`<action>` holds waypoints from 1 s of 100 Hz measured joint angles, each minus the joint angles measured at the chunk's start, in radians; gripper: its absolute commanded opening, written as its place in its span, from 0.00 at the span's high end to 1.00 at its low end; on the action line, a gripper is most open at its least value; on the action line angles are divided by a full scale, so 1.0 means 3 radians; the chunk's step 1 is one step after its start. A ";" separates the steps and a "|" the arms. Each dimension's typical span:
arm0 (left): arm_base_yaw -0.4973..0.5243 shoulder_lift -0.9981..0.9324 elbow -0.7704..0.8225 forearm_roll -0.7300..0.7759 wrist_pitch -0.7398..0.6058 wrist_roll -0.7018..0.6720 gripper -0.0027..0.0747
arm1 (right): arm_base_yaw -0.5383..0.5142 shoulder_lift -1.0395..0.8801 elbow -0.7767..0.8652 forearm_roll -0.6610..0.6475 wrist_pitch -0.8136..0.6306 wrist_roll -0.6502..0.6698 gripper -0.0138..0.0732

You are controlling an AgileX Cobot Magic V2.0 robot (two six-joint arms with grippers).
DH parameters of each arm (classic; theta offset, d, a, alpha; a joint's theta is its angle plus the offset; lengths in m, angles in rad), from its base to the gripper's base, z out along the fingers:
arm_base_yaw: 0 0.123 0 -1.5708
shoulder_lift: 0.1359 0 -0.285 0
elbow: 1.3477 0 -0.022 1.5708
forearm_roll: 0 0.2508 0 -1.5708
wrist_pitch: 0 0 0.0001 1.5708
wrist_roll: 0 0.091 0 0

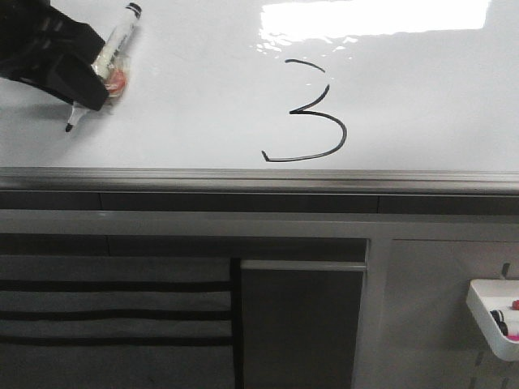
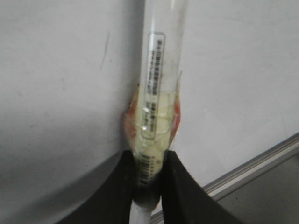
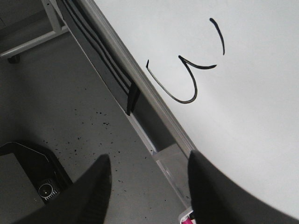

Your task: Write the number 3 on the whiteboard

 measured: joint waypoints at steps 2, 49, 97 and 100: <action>0.0000 0.0003 0.0000 -0.0002 -0.0007 -0.0006 0.99 | 0.0000 0.0000 0.0000 0.0000 0.0000 0.0000 0.46; 0.0020 0.0010 0.0006 -0.0040 -0.0049 -0.0081 0.58 | 0.0000 -0.0008 0.0000 0.0000 0.0000 0.0016 0.46; 0.0250 -0.0958 -0.0256 0.0458 0.0957 -0.0209 0.57 | -0.0656 -0.0774 0.0363 -0.0444 -0.0009 0.1684 0.46; 0.0267 -0.1114 -0.0243 0.0512 0.1004 -0.0256 0.57 | -0.0691 -0.0859 0.0453 -0.0445 -0.0047 0.1728 0.46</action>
